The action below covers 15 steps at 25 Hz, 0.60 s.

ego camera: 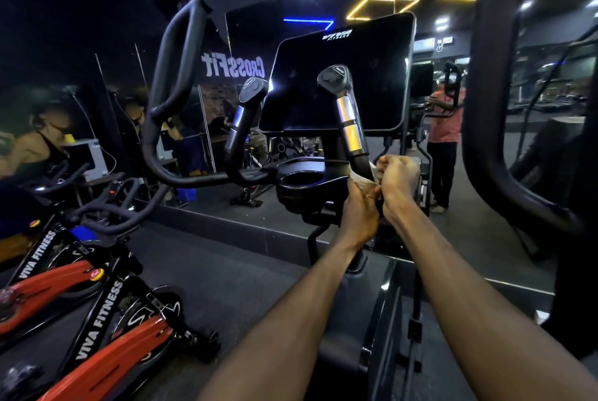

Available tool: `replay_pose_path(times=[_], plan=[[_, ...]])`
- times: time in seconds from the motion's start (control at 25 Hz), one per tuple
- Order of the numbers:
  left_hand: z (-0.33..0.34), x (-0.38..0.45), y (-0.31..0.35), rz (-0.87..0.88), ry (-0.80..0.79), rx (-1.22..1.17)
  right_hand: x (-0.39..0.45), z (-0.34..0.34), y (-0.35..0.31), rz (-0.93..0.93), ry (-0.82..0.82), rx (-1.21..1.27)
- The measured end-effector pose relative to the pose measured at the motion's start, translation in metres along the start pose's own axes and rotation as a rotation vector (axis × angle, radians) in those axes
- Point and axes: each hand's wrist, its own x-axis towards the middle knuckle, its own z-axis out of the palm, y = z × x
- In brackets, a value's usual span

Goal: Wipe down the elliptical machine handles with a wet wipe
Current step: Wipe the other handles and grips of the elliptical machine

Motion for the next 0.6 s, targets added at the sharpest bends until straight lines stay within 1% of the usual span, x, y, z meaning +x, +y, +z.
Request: replay_pose_path(times=[0.08, 0.16, 0.24, 0.32, 0.4, 0.44, 0.52, 0.6], plan=[[0.008, 0.003, -0.017, 0.013, -0.023, -0.007, 0.011, -0.005, 0.017, 0.019, 0.006, -0.067], [0.021, 0.013, -0.043, -0.028, -0.056, -0.02, 0.041, -0.007, 0.047, 0.052, -0.006, -0.114], [0.03, 0.022, -0.065, -0.1, -0.07, -0.018, 0.03, -0.015, 0.045, 0.089, -0.003, -0.157], [0.028, 0.021, -0.06, -0.185, -0.058, -0.068, 0.014, -0.023, 0.039, 0.119, -0.002, -0.199], [0.02, 0.004, -0.028, -0.276, -0.019, -0.186, 0.001, -0.028, 0.033, 0.147, 0.005, -0.242], [0.019, -0.002, -0.015, -0.334, 0.005, -0.253, -0.001, -0.029, 0.035, 0.184, -0.013, -0.219], [0.021, -0.007, -0.011, -0.444, 0.031, -0.318, -0.006, -0.03, 0.038, 0.254, -0.085, -0.094], [0.022, -0.009, -0.013, -0.488, -0.016, -0.328, -0.014, -0.031, 0.036, 0.353, -0.143, 0.048]])
